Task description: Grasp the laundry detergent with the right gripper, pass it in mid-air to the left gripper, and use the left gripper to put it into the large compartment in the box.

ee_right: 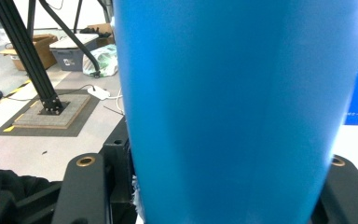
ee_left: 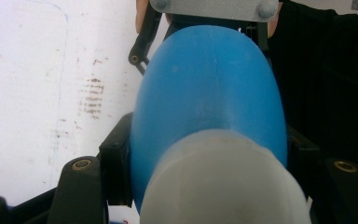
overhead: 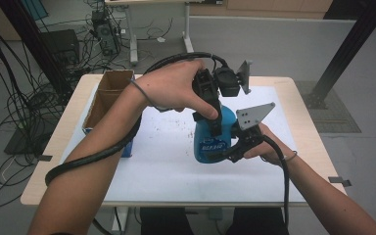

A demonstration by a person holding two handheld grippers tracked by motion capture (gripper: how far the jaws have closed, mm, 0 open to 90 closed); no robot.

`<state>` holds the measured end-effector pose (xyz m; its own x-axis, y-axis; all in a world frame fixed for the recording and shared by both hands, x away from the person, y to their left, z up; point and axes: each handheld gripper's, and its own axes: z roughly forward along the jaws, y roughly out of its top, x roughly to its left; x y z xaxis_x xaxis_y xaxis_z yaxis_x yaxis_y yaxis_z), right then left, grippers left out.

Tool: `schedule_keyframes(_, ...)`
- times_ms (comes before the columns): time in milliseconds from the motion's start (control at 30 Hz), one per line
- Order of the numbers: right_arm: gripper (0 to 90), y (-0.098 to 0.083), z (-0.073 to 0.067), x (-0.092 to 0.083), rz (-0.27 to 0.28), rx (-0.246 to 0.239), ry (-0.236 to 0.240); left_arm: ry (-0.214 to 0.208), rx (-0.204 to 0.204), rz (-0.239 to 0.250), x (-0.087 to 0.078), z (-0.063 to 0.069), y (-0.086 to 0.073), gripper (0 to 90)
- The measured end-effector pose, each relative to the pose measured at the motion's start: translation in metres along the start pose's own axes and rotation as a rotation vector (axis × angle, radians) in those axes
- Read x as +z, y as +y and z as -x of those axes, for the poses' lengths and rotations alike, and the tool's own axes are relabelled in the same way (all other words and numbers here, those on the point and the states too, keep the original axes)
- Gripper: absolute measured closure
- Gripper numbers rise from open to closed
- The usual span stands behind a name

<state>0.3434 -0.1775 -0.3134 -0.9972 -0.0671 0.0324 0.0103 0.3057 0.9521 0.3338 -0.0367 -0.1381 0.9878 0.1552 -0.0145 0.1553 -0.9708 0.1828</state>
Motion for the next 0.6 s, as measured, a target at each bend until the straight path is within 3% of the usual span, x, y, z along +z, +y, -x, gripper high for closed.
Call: schedule_keyframes(600, 40.5, -0.0009, 0.0037, 0.0003, -0.001, 0.001, 0.005, 0.008, -0.007, 0.008, 0.0011, -0.0025, -0.0011, 37.3)
